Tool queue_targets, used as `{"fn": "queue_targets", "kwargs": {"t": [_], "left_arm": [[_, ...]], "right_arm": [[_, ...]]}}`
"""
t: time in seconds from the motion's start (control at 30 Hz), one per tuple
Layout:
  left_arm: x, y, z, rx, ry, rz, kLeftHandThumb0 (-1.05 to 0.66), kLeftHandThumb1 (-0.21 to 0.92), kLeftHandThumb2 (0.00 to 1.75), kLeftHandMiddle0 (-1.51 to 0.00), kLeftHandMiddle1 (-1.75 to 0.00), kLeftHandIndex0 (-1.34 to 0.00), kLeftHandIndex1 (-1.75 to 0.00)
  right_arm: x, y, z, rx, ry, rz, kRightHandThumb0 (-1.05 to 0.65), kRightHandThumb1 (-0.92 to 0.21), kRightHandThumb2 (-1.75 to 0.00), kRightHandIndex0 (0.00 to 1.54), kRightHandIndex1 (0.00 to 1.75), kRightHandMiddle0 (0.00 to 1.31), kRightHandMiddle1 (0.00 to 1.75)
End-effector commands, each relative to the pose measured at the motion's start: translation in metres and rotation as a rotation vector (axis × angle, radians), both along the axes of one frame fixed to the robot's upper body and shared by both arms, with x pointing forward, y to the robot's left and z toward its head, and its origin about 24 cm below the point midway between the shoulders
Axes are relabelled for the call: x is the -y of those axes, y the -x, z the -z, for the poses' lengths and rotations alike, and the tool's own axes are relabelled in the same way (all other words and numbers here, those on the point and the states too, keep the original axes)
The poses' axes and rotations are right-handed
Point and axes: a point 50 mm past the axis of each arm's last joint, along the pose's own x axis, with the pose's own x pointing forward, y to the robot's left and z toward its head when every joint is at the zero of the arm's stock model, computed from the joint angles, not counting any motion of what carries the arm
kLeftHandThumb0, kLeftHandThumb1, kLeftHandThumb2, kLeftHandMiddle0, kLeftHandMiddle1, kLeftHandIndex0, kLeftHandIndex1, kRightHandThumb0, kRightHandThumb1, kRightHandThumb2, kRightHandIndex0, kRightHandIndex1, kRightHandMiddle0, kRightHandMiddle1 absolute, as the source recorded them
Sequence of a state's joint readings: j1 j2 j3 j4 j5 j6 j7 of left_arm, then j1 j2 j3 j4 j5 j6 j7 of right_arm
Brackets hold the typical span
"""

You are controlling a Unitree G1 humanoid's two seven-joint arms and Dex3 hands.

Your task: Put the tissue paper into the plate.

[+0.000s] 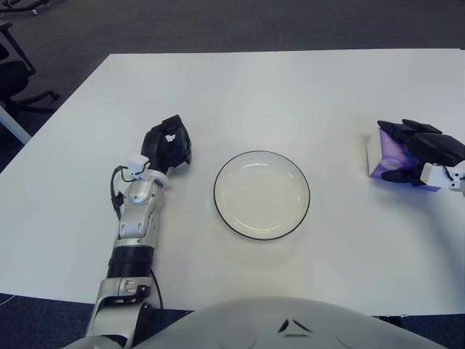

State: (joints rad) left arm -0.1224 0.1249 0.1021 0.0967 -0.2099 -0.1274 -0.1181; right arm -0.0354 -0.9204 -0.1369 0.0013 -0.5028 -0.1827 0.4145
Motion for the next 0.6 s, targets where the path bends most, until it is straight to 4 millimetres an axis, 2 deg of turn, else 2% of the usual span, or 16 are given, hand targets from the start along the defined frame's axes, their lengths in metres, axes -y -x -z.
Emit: {"fn": "queue_targets", "kwargs": {"t": [0.0,0.23,0.57], "left_arm": [[0.008,0.026,0.049,-0.181,0.077,-0.025,-0.39,0.64,1.02,-1.34,-1.75,-1.03,-1.75],[0.008,0.026,0.048,-0.178,0.076,-0.024,-0.39,0.63,1.03,-1.34,-1.75,-1.05,-1.75],[0.008,0.027,0.047,-0.183,0.083,-0.024,-0.40,0.63,1.04,-1.35,-1.75,-1.05,-1.75]], "right_arm": [[0.002,-0.003,0.011,-0.049,0.010,-0.002,-1.05,-0.92,-0.34,0.00,0.00,0.00,0.00],[0.003,-0.010,0.027,-0.093,-0.019,-0.009,-1.05,-0.92,-0.33,0.00,0.00,0.00,0.00],[0.006,-0.014,0.035,-0.210,-0.012,-0.034,-1.02,-0.92,-0.46,0.00,0.00,0.00,0.00]]}}
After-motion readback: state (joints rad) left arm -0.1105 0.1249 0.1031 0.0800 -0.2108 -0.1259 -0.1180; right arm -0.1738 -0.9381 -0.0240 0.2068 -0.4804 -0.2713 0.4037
